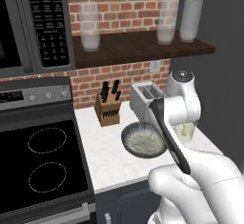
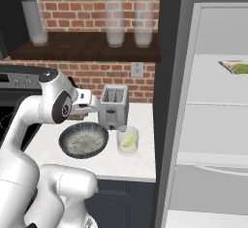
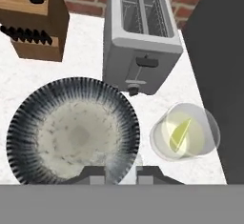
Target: Grab a lemon wedge from the fridge and one ice cube from the ice bowl, and put them in the glass of lemonade.
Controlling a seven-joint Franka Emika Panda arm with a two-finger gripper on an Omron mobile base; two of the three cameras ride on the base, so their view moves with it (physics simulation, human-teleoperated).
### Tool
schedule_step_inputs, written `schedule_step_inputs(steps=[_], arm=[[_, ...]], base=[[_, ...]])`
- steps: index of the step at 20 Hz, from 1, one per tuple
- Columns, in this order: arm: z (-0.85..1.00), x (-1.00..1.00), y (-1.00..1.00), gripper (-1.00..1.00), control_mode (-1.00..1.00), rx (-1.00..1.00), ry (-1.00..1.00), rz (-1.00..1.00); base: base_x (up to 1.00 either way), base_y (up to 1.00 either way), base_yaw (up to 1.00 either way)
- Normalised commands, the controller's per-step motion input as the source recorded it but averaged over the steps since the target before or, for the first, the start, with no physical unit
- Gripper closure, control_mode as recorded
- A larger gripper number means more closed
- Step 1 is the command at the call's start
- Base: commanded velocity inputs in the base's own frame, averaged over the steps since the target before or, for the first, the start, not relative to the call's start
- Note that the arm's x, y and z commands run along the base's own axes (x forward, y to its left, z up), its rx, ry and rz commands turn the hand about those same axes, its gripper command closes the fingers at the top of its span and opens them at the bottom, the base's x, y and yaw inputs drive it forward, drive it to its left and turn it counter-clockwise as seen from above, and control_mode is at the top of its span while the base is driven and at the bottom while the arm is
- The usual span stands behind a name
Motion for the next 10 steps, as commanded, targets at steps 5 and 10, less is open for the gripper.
schedule_step_inputs(steps=[5, 10], arm=[[0.15, 0.21, -0.55, 1.0, -1.0, -0.17, 0.1, -0.35], [-0.41, 0.21, -0.64, 1.0, -1.0, 0.0, 0.2, -0.13]], base=[[0.0, 0.0, 0.0], [0.0, 0.0, 0.0]])
